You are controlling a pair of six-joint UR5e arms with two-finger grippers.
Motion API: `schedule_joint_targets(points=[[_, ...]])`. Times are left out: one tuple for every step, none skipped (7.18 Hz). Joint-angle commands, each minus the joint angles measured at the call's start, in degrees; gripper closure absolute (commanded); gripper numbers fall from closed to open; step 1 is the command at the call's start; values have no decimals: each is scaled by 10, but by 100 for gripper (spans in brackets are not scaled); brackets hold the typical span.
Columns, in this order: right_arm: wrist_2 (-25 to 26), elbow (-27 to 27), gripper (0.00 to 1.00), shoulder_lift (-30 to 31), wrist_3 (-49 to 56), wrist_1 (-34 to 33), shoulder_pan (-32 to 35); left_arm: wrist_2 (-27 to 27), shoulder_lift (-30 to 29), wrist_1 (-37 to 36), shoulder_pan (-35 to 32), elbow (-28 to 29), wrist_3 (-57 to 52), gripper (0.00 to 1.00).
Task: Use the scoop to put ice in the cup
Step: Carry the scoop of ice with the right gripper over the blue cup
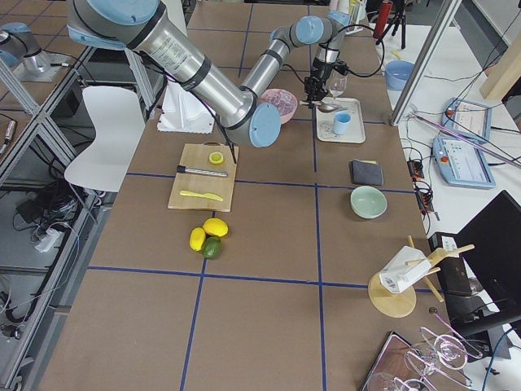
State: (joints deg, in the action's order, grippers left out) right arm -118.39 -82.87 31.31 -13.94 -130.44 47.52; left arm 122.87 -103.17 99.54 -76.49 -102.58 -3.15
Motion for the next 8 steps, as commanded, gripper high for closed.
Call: schedule_joint_targets(points=[[0, 44, 100, -23, 1, -14, -1, 0, -2, 0, 0, 0, 0, 0], [0, 45, 100, -23, 1, -18, -1, 0, -2, 0, 0, 3, 0, 0], [0, 48, 100, -25, 1, -27, -1, 0, -3, 0, 0, 3, 0, 0], [1, 53, 100, -32, 1, -31, -4, 0, -3, 0, 0, 2, 0, 0], [1, 69, 100, -41, 1, -34, -4, 0, -4, 0, 0, 2, 0, 0], [1, 82, 100, -52, 1, -36, -5, 0, -5, 0, 0, 2, 0, 0], [2, 88, 100, -61, 1, -49, -5, 0, -5, 0, 0, 2, 0, 0], [2, 99, 100, -72, 1, -60, -6, 0, -5, 0, 0, 2, 0, 0]])
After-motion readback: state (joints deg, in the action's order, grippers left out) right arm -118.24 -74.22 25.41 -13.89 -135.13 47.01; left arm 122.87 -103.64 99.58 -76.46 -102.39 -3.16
